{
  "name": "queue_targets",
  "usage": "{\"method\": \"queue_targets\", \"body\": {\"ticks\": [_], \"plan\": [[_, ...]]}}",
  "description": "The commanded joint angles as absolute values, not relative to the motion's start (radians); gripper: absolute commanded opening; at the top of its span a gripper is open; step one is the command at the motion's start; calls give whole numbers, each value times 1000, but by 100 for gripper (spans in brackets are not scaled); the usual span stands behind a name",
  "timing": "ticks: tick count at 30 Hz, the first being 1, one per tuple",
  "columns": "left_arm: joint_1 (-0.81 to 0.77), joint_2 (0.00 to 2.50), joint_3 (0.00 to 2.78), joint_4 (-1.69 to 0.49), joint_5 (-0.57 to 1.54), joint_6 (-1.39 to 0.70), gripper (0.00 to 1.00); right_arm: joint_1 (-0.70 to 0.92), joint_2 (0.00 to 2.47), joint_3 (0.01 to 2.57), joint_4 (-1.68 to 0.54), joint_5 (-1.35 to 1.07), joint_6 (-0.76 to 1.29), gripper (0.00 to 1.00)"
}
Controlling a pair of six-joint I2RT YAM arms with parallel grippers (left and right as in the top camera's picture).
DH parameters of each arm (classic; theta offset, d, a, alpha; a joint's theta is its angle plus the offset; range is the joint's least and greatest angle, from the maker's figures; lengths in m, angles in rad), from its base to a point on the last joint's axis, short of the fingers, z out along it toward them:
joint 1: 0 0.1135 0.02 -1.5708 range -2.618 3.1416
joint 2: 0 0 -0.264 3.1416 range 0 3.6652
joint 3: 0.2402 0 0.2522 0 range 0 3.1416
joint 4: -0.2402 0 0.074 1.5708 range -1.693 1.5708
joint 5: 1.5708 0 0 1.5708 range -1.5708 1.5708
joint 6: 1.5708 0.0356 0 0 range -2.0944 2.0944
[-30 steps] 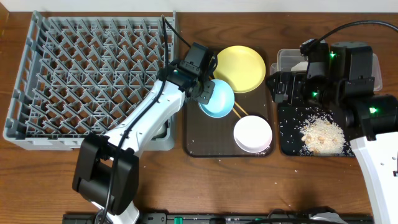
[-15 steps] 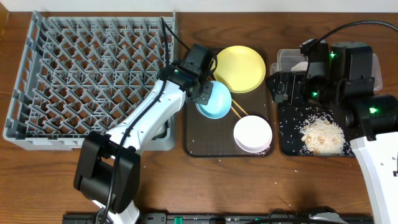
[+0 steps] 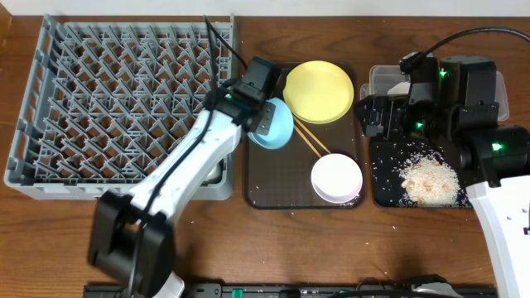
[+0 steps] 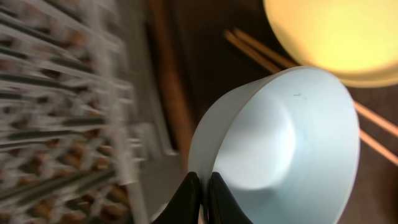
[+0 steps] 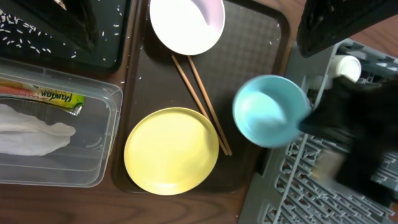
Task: Sort waste into correct bins and load items into the dishwasher
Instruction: 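Lift the blue bowl and carry it left into the dish rack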
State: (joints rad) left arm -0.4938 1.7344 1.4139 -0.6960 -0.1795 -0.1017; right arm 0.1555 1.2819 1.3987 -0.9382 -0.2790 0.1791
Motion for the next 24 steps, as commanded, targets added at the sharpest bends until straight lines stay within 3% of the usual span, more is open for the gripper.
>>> {"method": "queue_targets", "body": {"ticks": [1, 16, 24], "plan": [[-494, 1634, 1435, -698, -353, -110, 7, 154, 1283, 1405, -939, -273, 189, 99], [-458, 1588, 1433, -717, -883, -8, 7, 155, 1283, 1405, -939, -273, 189, 99], [-435, 1588, 1391, -717, -1008, -8, 7, 155, 1283, 1405, -939, -273, 189, 99]]}}
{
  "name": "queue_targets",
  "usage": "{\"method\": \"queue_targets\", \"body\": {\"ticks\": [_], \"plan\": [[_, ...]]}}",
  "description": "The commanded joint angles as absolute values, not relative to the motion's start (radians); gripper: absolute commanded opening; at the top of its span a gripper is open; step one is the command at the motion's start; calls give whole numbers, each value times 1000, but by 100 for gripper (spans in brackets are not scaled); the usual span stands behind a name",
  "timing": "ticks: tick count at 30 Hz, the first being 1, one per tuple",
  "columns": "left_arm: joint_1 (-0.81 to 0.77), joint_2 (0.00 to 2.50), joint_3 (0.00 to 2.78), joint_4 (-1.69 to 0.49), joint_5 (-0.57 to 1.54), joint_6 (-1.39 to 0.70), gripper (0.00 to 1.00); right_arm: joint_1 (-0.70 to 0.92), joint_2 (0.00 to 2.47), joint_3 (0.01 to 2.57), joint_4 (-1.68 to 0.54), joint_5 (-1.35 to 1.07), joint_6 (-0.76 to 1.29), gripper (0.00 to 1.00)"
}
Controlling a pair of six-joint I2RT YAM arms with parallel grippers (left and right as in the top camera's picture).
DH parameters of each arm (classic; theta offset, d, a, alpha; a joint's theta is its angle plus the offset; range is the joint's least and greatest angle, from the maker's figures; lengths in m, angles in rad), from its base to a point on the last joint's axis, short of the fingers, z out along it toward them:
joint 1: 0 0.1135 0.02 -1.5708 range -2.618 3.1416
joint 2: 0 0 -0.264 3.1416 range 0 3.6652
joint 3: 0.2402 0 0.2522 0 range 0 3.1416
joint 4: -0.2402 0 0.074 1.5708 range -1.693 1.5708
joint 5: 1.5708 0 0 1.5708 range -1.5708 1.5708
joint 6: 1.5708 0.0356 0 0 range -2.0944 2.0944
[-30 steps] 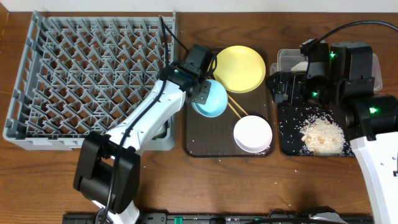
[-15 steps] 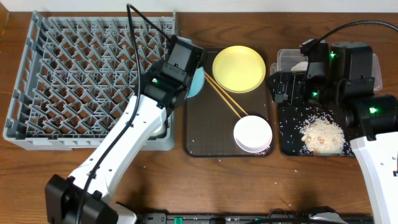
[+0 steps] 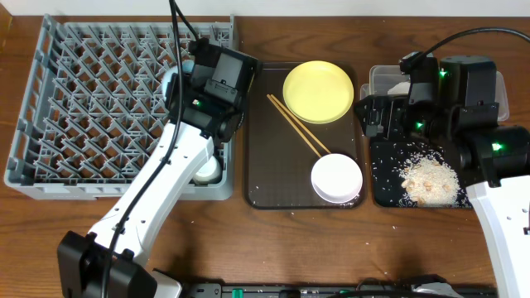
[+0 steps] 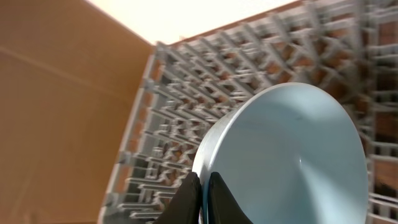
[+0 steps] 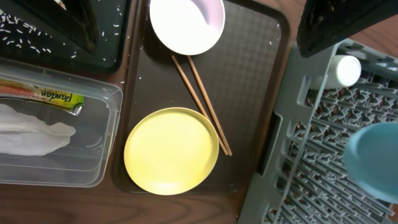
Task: Sort waste into correct bins and load items into the dishwasher
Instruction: 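Lift the blue bowl and carry it left into the dish rack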
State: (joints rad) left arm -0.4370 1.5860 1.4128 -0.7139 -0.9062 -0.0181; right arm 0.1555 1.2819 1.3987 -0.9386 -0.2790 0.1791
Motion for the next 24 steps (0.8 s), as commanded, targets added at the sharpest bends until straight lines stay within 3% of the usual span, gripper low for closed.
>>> {"method": "queue_targets", "body": {"ticks": [1, 11, 24], "plan": [[-435, 1588, 1381, -716, -1008, -8, 8, 155, 1283, 1405, -939, -273, 189, 99], [-435, 1590, 1239, -655, -1163, -9, 8, 155, 1283, 1405, -939, -273, 189, 99], [-435, 1620, 1185, -535, -1164, -29, 8, 155, 1283, 1405, -939, -273, 189, 99]]}}
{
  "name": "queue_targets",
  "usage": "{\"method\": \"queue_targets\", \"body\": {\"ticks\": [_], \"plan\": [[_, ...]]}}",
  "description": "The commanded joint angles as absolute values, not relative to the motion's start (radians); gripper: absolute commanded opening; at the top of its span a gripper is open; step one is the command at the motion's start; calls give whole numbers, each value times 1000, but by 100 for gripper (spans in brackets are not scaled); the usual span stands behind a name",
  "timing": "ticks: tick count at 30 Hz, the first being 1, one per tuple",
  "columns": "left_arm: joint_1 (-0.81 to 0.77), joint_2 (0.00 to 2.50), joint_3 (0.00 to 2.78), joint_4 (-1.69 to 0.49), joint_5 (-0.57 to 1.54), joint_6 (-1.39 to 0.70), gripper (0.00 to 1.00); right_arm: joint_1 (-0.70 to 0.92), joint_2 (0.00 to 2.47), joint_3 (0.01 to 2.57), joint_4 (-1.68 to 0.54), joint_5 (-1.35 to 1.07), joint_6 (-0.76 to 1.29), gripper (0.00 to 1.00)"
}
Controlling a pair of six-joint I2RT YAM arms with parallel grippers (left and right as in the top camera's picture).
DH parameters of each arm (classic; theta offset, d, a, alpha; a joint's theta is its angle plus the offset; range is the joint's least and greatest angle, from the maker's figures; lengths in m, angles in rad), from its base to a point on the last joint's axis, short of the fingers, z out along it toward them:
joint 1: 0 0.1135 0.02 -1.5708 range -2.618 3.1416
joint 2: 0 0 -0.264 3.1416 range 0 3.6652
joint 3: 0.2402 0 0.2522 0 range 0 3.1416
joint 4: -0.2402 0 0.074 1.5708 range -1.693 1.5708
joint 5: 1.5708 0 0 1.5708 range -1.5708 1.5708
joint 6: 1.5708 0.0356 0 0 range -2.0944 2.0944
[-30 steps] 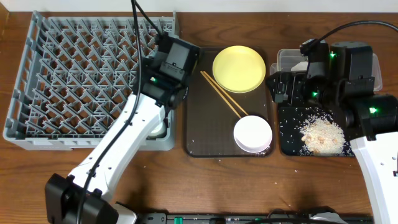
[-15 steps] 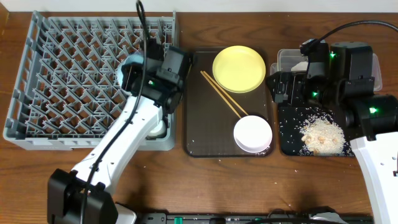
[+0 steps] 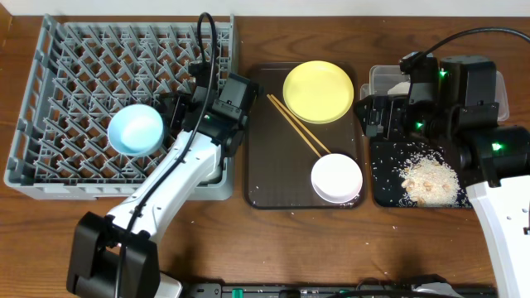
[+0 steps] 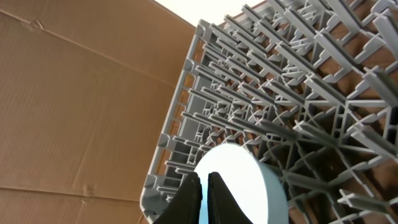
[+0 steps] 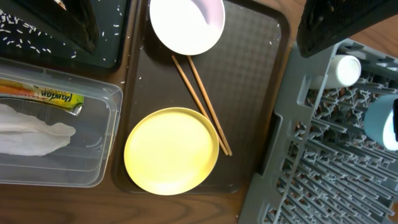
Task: Sort waste into correct bins and load items into the dishwasher
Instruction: 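Lift the blue bowl and carry it left into the dish rack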
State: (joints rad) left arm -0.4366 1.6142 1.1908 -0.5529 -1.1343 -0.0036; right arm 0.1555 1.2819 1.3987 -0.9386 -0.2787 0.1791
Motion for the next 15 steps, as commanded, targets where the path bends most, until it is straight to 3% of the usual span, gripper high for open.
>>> {"method": "queue_targets", "body": {"ticks": [1, 3, 4, 9, 15], "plan": [[-435, 1619, 1185, -524, -1164, -40, 9, 155, 1283, 1405, -939, -273, 189, 99], [-435, 1614, 1187, -508, -1143, -55, 17, 155, 1283, 1405, -939, -273, 189, 99], [-435, 1606, 1192, -510, -1092, -55, 26, 155, 1283, 1405, -939, -273, 189, 99], [-402, 1523, 1250, -568, -645, -54, 52, 155, 1283, 1405, -939, -273, 189, 99], [-215, 1375, 1279, -607, -143, -146, 58, 155, 1283, 1405, -939, -273, 189, 99]]}}
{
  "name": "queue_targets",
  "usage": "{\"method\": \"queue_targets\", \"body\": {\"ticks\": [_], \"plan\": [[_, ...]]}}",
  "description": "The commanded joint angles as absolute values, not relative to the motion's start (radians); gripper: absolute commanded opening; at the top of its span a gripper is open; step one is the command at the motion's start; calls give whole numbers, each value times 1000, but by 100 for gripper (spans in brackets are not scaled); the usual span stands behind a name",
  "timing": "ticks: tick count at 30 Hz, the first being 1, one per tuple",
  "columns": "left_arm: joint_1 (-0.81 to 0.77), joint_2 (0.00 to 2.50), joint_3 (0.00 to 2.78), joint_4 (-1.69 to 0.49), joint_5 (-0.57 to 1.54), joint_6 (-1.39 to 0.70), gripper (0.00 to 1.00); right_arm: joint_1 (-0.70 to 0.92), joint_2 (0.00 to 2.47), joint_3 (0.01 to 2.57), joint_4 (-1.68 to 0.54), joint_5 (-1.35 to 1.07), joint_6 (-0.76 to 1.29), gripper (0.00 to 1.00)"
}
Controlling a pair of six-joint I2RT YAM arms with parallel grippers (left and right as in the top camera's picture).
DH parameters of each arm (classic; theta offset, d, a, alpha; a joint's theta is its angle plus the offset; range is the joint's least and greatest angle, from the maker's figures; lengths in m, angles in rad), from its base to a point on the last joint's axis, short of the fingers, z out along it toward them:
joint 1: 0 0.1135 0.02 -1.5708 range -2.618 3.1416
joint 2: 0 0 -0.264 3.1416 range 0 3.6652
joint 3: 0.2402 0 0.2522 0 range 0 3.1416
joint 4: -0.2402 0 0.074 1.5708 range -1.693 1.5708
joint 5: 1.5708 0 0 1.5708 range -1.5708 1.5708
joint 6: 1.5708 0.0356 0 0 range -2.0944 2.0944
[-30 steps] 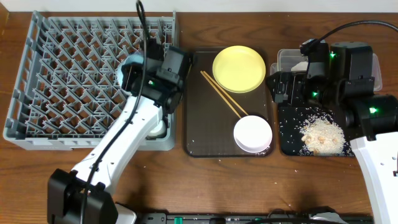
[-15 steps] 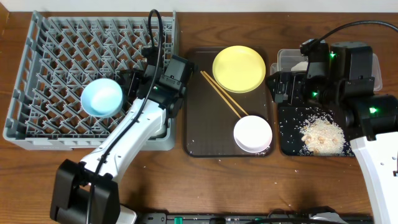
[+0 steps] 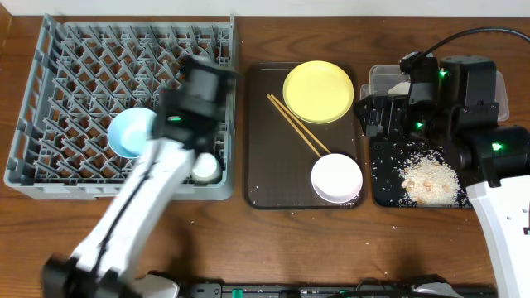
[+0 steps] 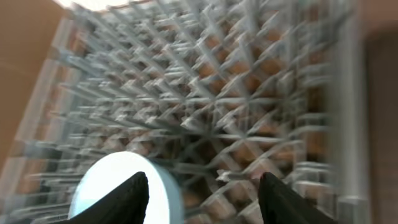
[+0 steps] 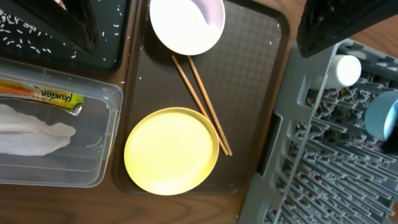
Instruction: Sort waste into correct bins and load items into the dishwasher
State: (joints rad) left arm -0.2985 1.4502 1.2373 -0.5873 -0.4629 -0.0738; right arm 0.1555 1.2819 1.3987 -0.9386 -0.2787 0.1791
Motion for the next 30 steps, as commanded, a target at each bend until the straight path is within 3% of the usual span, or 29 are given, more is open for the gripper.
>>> {"method": "queue_targets", "body": {"ticks": [1, 4, 10, 20, 30], "plan": [[-172, 1357, 1279, -626, -81, -157, 58, 155, 1283, 1405, -939, -273, 189, 99], [-17, 1333, 1279, -711, 97, -158, 59, 155, 1283, 1405, -939, -273, 189, 99], [209, 1382, 1279, -819, 199, -151, 59, 155, 1283, 1405, -939, -273, 189, 99], [337, 1462, 1279, -818, 199, -165, 59, 155, 1283, 1405, -939, -273, 189, 99], [451, 1360, 1295, -903, 276, -205, 59, 155, 1283, 1405, -939, -273, 189, 99]]}}
